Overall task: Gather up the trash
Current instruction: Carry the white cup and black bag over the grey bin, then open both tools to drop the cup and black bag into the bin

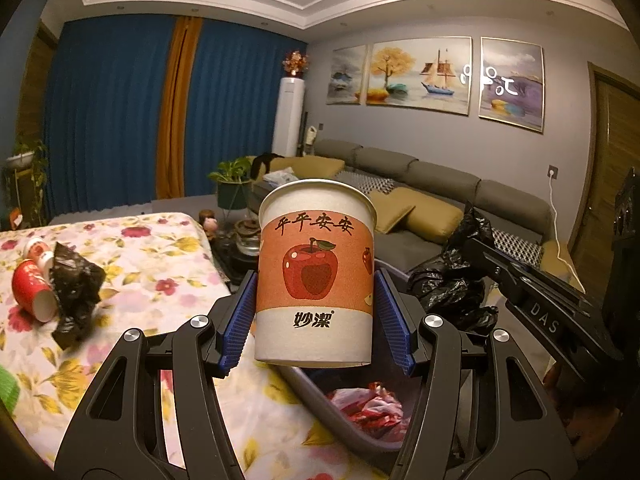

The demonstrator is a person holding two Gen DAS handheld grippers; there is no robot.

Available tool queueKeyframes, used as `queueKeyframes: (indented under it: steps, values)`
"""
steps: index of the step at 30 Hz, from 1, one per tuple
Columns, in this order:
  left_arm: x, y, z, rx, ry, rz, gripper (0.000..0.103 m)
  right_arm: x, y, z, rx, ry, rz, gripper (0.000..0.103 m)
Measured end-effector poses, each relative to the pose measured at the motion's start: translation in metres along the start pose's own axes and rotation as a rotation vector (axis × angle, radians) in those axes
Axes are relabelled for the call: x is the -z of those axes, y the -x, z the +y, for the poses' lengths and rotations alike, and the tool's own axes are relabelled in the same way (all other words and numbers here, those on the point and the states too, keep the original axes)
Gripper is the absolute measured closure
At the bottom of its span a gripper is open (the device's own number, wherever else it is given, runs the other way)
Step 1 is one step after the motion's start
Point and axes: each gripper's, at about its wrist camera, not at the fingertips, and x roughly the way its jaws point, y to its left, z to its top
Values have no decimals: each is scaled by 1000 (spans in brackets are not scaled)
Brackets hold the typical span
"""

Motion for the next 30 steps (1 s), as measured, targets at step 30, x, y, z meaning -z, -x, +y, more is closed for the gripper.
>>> queueKeyframes:
  steps: [30]
  values:
    - [6,-42,-14,47,-14,65,46,-1,-14,-13,20,-25,9,99]
